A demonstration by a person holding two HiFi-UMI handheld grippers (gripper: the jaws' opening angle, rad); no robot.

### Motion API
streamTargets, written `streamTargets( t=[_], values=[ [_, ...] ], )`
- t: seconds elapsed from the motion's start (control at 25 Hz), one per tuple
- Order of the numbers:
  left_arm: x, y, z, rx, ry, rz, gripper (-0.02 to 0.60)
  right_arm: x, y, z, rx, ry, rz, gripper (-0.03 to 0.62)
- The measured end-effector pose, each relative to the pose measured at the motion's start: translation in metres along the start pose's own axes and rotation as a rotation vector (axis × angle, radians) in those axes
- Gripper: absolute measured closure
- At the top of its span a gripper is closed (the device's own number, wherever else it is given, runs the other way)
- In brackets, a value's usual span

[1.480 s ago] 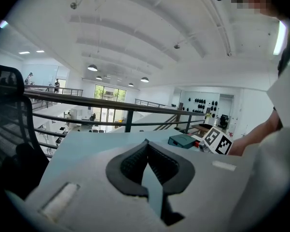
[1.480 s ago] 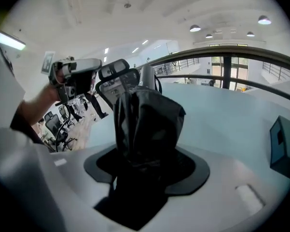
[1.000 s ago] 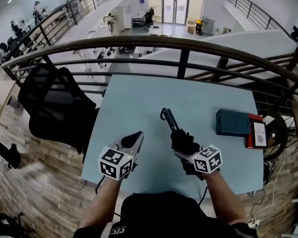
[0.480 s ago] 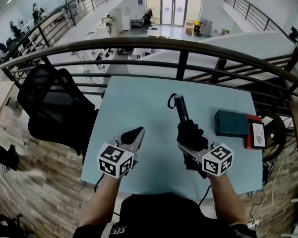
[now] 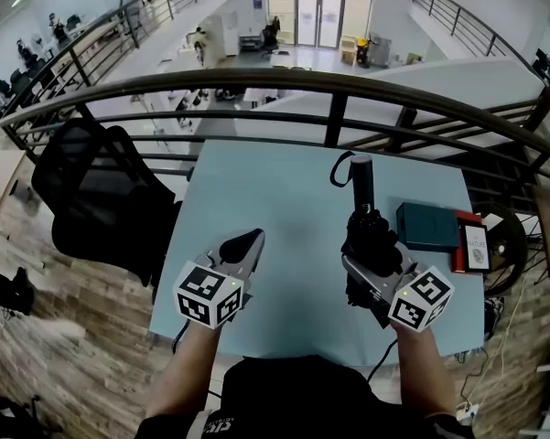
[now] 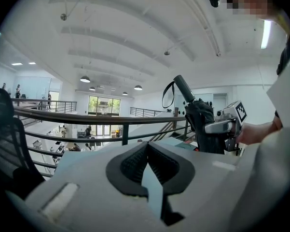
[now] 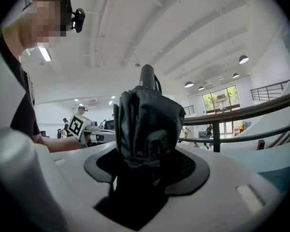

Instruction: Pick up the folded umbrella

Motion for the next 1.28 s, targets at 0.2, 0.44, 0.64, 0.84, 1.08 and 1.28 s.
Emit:
streamTargets(
  t=[0.2,0.44,0.64,0.84,1.08,1.28],
  values=[
    [0.002,-0.006,0.005,0.021,0.003,-0.002,0.575,-0.005,-0.02,0.017,0.107,-0.014,-0.022,0.332],
    [-0.001,-0.014,0.006,0.033,0.004,0.013,0.575,-0.008,-0.04,0.024,0.201,-0.039,-0.071,0.33],
    [-0.002,-0.018,0.006,0.035,0.004,0.029,0.575,-0.007,-0.048,0.016,0.202,-0.024,-0.096,0.331],
    [-0.006,-0.023,0.004,0.038,0.0,0.04,0.575,-0.008,-0.05,0.008,0.194,-0.009,-0.122,0.332],
    [-0.005,-0.025,0.004,0.035,0.002,0.035,0.575,-0.008,-0.055,0.01,0.202,-0.012,-0.145,0.335],
    [-0.001,-0.023,0.003,0.033,0.002,0.031,0.575,-0.005,-0.059,0.011,0.221,0.001,-0.141,0.336]
  ],
)
Point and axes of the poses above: the fingertips, and each gripper's own axes: y forward along the fingers, x to its right, z out of its top, the point moved 10 cm from there along -y, backward along the fingers, and after that the axes turned 5 degrees about -y, right-handed, at the moved point
